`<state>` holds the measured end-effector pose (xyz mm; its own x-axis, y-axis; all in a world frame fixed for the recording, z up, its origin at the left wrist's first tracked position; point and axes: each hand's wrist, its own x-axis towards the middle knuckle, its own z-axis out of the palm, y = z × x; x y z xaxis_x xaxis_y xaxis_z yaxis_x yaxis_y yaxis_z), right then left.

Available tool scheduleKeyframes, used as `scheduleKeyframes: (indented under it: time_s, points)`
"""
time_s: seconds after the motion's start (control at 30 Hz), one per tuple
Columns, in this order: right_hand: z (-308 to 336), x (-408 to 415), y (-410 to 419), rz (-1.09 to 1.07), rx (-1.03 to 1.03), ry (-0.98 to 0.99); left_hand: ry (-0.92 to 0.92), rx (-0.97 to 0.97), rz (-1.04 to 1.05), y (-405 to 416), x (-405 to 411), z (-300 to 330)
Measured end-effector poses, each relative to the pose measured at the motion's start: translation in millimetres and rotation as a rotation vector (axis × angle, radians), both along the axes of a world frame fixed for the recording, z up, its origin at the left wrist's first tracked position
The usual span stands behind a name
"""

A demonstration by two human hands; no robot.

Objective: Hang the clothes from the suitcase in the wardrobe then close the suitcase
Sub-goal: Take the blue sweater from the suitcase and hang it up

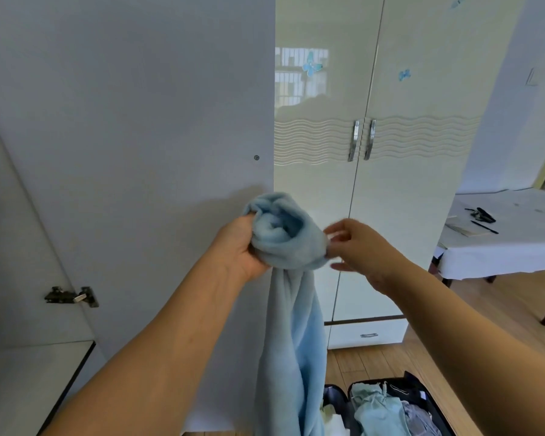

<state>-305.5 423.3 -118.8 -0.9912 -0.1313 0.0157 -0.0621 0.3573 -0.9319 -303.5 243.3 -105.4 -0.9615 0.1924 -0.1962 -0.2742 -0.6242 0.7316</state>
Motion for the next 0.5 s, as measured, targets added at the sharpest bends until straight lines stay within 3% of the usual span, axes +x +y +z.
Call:
scheduleKeyframes:
  time_s: [0.07,0.1,0.13,0.23,0.27,0.37,0.43,0.5]
  points:
    - [13.3,9.7,-6.7,0.028,-0.300,-0.061,0.024,-0.082,-0.014,3.3,-3.8,-0.9]
    - [20.4,15.9,-10.8,0.088,-0.324,-0.094,0.059,-0.130,-0.024,5.8,-4.7,-1.7]
    - [25.5,21.8,-15.0,0.151,-0.190,-0.088,0.082,-0.175,-0.036,8.6,-4.1,-1.8]
    - [25.0,28.1,-26.5,0.208,0.486,0.096,0.097,-0.208,-0.041,13.7,2.8,-2.9]
    - [25.8,26.0,-28.0,0.143,0.525,0.128,0.124,-0.177,-0.028,12.5,3.7,-4.2]
    - [32.7,15.0,-26.9,-0.016,0.035,0.076,0.298,-0.148,0.043,2.8,-2.0,-11.4]
    - [47.3,10.2,-27.3,-0.050,-0.349,0.033,0.400,-0.300,0.101,-6.4,-0.2,-18.8]
    - [71.7,-0.5,-27.0,-0.004,-0.684,0.013,0.441,-0.488,0.005,-16.7,2.3,-39.3]
